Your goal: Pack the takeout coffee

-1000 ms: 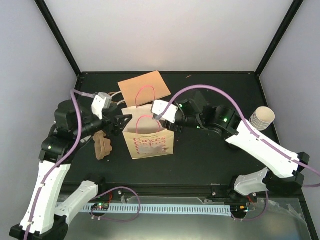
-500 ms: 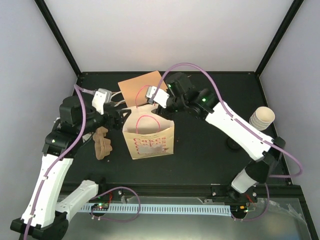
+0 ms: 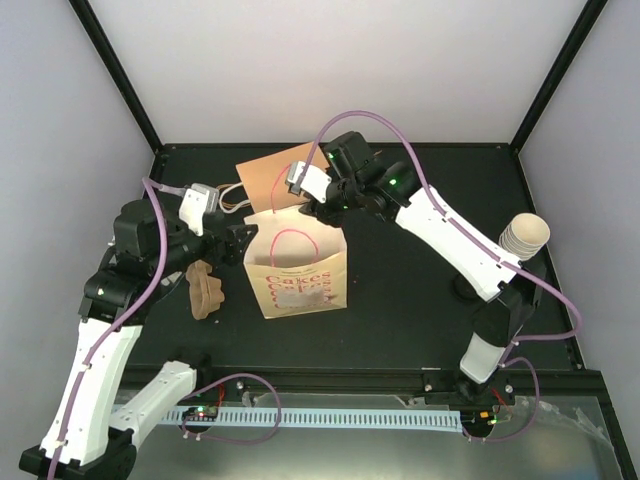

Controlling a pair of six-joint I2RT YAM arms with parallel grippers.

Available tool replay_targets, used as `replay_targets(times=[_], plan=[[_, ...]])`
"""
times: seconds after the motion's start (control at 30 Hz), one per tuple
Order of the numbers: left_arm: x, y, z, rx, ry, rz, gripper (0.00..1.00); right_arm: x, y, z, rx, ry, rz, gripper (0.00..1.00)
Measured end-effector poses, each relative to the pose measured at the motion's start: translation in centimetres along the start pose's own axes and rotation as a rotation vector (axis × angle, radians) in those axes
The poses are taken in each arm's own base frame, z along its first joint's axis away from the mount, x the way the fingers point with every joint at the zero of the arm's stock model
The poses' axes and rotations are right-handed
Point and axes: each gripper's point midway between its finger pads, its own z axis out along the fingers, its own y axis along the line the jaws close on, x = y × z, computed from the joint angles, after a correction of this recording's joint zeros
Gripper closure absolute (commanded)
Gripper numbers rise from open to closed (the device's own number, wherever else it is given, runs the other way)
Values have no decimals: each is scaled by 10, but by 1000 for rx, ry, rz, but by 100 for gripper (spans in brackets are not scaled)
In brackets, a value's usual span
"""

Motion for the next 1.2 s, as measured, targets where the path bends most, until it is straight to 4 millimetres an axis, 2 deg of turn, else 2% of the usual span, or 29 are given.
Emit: replay_targets(times=[0.13, 0.27, 0.4, 0.5, 0.73, 0.9, 1.07, 1.2], plan=[[1, 0, -1, -4, 8, -4, 2, 8, -9, -6, 17, -4, 19, 57], [1, 0, -1, -4, 6, -3, 2, 19, -7, -22, 33, -9, 27, 53], [1, 1, 1, -4, 9, -4, 2, 15, -7, -33, 40, -43, 24, 52], [1, 2, 4, -1, 18, -8, 2, 14, -8, -30, 29, -47, 24, 52], [3, 4, 9, -2, 33, -12, 2, 10, -10, -8, -24, -39, 19, 53], [3, 4, 9, -2, 33, -7, 2, 11, -8, 4, -65, -31, 11, 62], [3, 4, 9, -1, 34, -5, 1, 10, -7, 9, -85, -32, 4, 87], [3, 4, 9, -1, 34, 4, 1, 10, -7, 9, -87, -33, -4, 99]])
